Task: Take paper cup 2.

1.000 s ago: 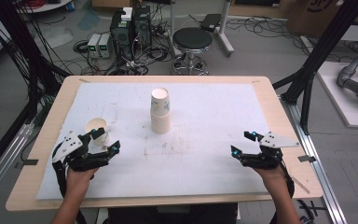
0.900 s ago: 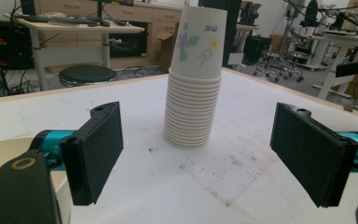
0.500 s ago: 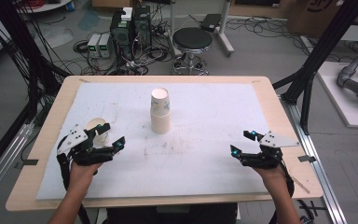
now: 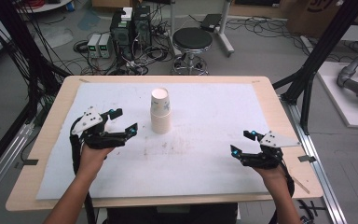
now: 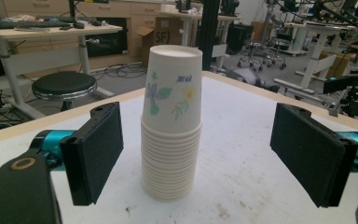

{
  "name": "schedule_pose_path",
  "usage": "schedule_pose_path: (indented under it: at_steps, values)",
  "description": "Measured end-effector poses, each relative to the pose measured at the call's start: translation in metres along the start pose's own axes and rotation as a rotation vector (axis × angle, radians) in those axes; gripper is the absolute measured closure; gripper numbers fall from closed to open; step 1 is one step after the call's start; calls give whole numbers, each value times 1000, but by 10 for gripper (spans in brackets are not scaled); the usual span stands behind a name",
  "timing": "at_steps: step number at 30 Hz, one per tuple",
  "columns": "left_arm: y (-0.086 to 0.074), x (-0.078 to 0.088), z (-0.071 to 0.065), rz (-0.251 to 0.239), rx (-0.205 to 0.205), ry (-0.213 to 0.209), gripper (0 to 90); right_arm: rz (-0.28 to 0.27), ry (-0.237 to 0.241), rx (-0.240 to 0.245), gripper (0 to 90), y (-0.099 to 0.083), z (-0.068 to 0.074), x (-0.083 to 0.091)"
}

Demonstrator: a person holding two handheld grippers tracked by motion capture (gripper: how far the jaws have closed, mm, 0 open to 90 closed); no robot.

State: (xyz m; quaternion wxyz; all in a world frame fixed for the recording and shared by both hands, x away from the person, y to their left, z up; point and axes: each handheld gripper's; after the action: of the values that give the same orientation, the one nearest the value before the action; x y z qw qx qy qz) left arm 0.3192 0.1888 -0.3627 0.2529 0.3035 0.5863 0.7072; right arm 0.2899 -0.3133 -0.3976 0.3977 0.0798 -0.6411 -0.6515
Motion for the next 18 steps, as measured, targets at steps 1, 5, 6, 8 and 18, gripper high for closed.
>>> schedule_pose_path:
  at_steps: [1, 5, 6, 8, 18]
  values:
    - [0, 0, 0, 0, 0, 0, 171, 0, 0, 0, 227, 0, 0, 0]
    - [11, -17, 4, 32, 4, -12, 169, 0, 2, -3, 227, 0, 0, 0]
    - [11, -17, 4, 32, 4, -12, 169, 0, 2, -4, 227, 0, 0, 0]
    - [15, -26, 5, 46, 1, -14, 169, -2, 2, -1, 227, 0, 0, 1]
    - [25, -51, 9, 76, -5, -22, 169, -1, 3, -5, 227, 0, -1, 2]
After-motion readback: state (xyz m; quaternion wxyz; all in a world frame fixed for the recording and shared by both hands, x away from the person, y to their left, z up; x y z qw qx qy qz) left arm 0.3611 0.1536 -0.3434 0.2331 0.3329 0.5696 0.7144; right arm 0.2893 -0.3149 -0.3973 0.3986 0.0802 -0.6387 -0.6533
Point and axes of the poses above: each handheld gripper's, and its own axes: x roughly backward along the jaws, y roughly out of its top, z roughly to its left, and after that the axes turned 12 degrees about -x, right-handed
